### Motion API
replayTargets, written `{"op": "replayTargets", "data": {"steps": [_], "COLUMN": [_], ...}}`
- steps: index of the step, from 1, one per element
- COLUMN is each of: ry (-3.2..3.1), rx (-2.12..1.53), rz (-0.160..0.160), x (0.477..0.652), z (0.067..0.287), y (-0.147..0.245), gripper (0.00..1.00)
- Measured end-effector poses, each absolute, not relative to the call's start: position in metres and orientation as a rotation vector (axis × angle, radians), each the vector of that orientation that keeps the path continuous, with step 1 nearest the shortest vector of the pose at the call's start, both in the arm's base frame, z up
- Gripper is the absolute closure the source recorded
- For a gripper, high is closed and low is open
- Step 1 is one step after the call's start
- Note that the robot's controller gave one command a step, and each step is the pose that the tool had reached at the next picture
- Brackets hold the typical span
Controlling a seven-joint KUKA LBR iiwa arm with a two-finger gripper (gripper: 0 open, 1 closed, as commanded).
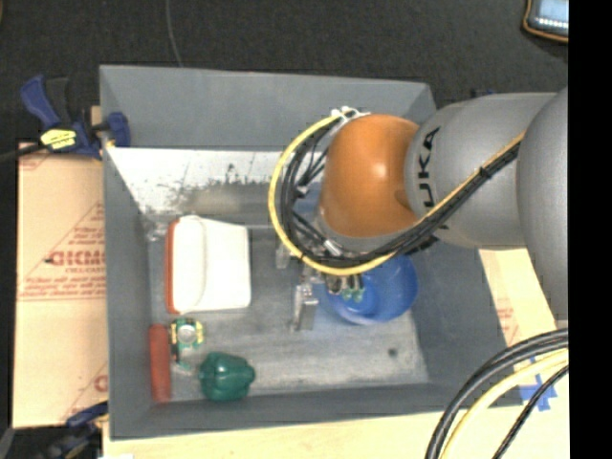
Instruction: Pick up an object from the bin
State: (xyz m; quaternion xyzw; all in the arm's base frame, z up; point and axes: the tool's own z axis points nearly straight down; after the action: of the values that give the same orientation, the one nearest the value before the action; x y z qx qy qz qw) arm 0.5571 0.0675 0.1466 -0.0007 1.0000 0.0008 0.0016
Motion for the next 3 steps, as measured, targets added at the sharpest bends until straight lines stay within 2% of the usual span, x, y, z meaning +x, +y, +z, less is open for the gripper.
{"op": "replayTargets", "data": {"steps": [1, 2, 3], "ry": [3.133, 3.130, 3.027], "rx": [-0.049, -0.190, -0.821], "rz": [-0.001, -0.001, 0.004], "x": [0.529, 0.542, 0.496], "z": [0.075, 0.107, 0.102], "y": [0.206, 0.063, 0.190], "gripper": [0.00, 0.00, 0.00]}}
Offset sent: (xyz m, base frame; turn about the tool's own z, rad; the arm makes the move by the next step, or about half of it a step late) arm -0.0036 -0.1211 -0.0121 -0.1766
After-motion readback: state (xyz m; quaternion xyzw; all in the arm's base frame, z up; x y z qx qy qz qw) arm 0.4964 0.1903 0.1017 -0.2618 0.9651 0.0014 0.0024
